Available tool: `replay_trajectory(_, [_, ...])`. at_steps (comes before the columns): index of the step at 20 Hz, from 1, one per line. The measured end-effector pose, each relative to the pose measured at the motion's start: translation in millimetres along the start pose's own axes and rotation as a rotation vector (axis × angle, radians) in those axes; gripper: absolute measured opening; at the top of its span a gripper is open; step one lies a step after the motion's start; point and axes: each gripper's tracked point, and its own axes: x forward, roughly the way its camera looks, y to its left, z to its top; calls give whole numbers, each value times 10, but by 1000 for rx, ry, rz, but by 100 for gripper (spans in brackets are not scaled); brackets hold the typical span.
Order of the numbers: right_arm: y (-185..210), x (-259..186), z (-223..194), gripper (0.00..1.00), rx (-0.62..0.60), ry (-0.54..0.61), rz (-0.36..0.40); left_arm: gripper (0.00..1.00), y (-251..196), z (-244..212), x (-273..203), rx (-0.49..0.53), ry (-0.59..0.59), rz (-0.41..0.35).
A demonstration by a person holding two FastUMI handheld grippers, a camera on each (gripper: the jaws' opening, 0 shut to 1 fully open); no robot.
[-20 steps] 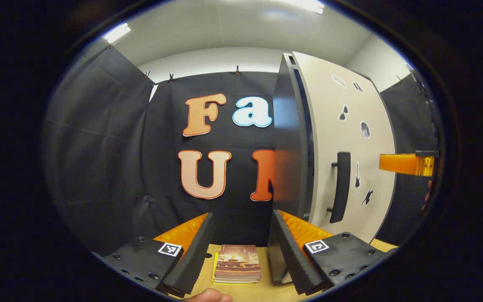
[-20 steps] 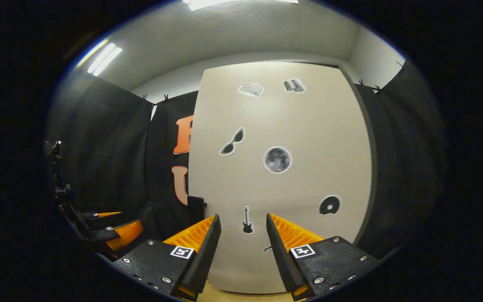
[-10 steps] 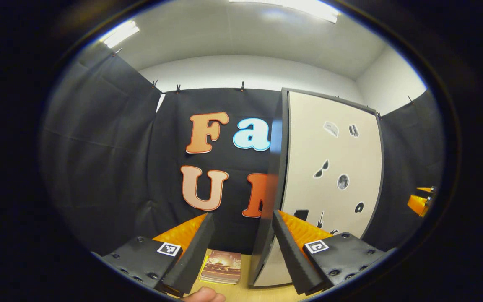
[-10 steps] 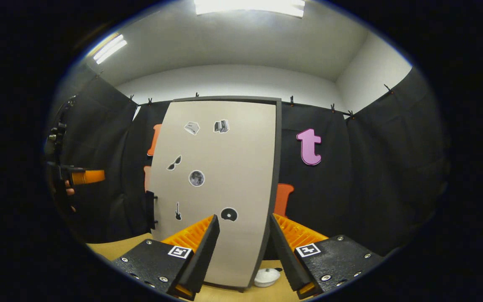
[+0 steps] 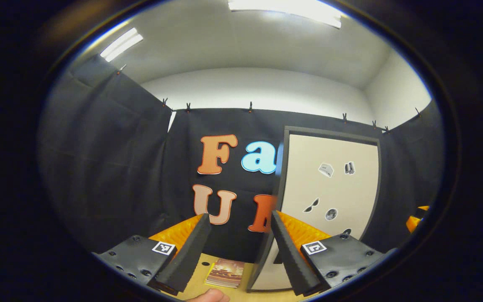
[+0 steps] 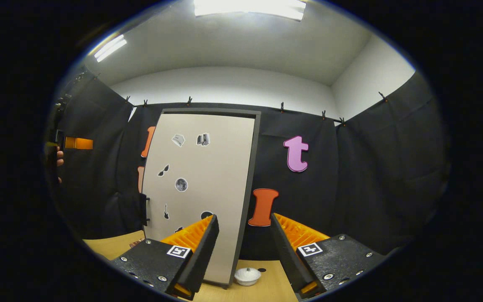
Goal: Open the cabinet door with the right hand, grasp the bottle in the cabinet with the left hand and place it on the coaster, then close the cabinet door with the right hand.
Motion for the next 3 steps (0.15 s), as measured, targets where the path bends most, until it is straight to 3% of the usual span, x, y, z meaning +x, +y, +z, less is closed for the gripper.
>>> replay_trajectory(1, [33,-29,89,83,-5,-13,2,89,118,124,18,-7,-10,11])
replay_trajectory(2, [89,-51,168,78,-9,-21,12,94,274,262,18,14,-31,46])
replay_trajectory(3, [123,-68,234,78,-11,-24,14,88,397,370,14,43,-50,71])
